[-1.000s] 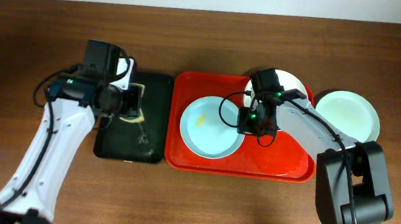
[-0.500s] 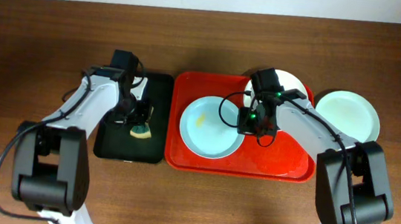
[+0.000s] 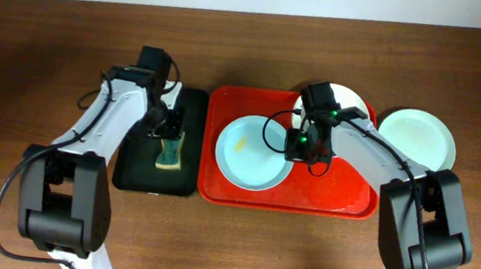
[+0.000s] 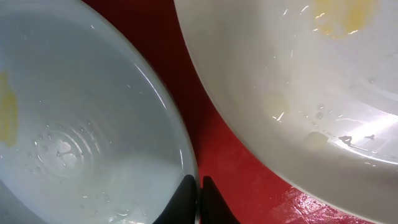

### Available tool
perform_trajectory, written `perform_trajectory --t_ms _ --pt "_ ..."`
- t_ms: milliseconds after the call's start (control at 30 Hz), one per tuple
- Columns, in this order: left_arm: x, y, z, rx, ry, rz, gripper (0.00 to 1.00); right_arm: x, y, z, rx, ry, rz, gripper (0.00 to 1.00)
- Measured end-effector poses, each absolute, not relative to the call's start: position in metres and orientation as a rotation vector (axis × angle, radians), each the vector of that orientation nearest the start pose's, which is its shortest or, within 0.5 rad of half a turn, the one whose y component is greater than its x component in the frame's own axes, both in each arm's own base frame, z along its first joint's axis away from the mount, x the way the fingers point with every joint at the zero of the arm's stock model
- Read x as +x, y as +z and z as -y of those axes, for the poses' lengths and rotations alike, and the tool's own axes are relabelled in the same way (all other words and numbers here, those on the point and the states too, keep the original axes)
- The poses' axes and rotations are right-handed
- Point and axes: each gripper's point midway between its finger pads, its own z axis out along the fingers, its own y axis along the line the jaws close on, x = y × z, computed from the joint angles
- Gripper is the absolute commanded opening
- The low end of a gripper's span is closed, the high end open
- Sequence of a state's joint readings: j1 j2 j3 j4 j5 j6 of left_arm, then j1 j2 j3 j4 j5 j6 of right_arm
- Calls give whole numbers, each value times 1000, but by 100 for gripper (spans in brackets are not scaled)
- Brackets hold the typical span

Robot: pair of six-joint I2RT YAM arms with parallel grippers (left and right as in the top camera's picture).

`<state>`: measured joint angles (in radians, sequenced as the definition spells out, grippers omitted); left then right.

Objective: Clean dirty plates on tray and stack at the side
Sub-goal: 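Lift the sponge with the left gripper and move it over the light blue plate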

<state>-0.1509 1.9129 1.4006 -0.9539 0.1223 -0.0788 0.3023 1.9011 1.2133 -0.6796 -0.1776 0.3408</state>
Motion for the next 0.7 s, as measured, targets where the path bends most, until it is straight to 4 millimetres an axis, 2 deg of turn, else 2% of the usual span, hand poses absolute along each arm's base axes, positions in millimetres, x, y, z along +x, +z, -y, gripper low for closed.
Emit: perform_trajectory --t_ms 200,467,700 --pt "359 42 77 168 -95 -3071 37 356 16 -143 29 349 -2985 6" --pt "345 22 71 145 -59 -3106 36 356 16 -143 30 348 -2985 6" --pt "348 19 72 144 -63 -3086 36 356 16 -143 30 348 -2985 6"
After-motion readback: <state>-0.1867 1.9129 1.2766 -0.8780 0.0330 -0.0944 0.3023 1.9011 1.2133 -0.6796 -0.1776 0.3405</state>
